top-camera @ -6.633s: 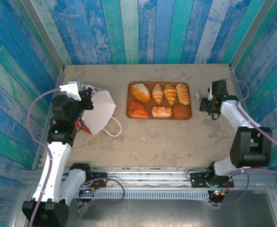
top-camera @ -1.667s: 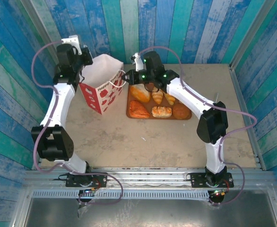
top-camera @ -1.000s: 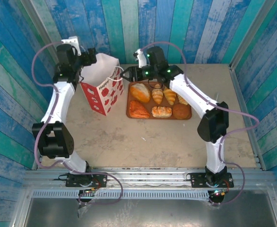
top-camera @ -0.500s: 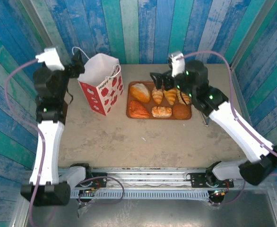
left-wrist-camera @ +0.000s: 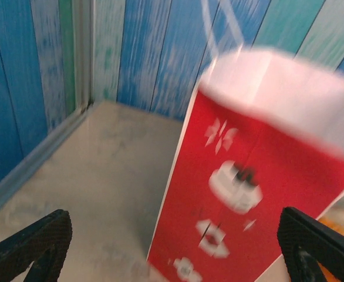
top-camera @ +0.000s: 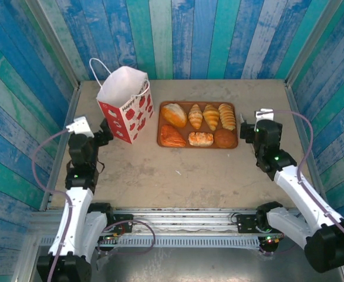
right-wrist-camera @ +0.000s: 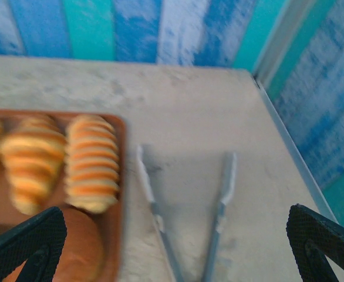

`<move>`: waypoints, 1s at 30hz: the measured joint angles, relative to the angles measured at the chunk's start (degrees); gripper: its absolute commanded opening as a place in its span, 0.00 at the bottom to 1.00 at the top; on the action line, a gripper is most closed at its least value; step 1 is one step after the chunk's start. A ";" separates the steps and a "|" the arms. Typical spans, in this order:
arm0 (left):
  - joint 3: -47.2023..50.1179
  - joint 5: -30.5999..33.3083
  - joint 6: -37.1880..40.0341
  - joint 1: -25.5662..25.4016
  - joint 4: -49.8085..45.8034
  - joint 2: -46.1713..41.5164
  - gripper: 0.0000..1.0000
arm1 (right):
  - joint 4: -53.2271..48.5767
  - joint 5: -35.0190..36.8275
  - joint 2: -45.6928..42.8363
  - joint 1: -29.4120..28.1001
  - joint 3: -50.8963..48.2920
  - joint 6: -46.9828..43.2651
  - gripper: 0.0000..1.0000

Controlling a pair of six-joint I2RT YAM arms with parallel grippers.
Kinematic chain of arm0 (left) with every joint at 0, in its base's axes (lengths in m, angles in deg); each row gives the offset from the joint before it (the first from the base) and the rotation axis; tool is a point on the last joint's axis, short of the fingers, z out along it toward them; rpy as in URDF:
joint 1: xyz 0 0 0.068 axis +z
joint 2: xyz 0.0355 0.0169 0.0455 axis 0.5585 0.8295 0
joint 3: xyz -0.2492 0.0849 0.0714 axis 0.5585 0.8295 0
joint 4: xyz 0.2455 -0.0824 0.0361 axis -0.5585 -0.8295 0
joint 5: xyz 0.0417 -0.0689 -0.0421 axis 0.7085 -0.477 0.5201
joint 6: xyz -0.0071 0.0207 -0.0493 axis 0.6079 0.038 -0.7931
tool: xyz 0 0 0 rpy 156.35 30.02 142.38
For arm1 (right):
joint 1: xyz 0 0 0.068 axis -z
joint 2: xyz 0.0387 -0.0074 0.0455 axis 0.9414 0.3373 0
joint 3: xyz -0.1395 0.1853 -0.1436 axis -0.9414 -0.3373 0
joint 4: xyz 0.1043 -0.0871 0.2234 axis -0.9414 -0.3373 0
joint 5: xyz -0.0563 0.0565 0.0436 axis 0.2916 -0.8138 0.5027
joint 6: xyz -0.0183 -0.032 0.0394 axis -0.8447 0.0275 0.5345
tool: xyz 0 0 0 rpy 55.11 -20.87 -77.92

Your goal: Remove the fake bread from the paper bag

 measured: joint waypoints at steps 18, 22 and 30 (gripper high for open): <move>17.09 11.65 -3.87 -0.66 28.00 13.97 0.94 | 24.55 -13.40 22.51 6.75 -9.22 -3.85 1.00; 17.09 12.31 -2.36 -1.05 33.94 18.21 0.94 | 30.88 -15.69 23.50 6.75 -9.51 -6.23 1.00; 17.31 10.23 0.35 -1.27 43.43 26.05 0.94 | 46.97 -18.05 26.21 6.80 -14.47 -9.42 1.00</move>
